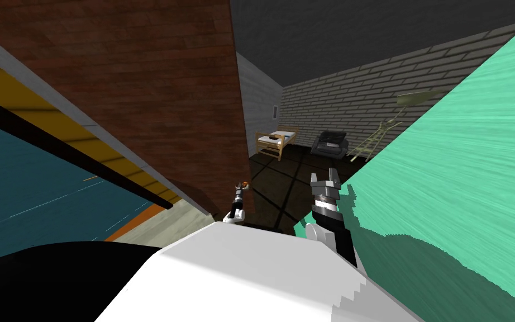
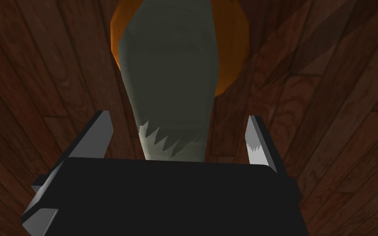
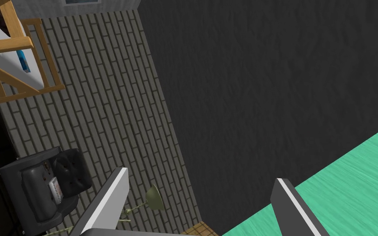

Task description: Push the door open

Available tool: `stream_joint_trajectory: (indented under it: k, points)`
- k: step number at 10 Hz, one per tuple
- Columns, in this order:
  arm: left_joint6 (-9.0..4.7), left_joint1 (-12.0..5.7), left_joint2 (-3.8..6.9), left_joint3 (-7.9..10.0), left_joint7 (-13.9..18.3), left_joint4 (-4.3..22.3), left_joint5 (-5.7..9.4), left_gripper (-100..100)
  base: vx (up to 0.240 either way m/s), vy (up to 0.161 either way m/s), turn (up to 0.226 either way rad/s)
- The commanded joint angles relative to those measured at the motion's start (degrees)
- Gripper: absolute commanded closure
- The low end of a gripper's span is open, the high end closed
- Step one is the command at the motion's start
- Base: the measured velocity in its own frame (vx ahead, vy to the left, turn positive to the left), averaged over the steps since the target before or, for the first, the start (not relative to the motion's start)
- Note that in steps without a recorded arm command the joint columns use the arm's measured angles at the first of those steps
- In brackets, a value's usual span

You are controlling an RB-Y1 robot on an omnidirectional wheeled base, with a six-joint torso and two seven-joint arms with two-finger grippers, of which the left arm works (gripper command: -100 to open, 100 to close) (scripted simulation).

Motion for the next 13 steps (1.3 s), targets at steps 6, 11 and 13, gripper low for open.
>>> stream_joint_trajectory:
  k: [6, 11, 13]
  points:
    - [-0.05, 0.03, 0.14, 0.01, -0.01, 0.02, 0.00, 100, -0.015, 0.008, -0.006]
    - [-0.87, 0.43, 2.53, 2.05, -1.63, 0.11, 1.42, 100, 0.201, -0.018, 0.025]
    - [-1.24, 0.53, 1.78, 2.81, -2.16, 0.07, 1.92, 100, 0.181, 0.002, 0.018]
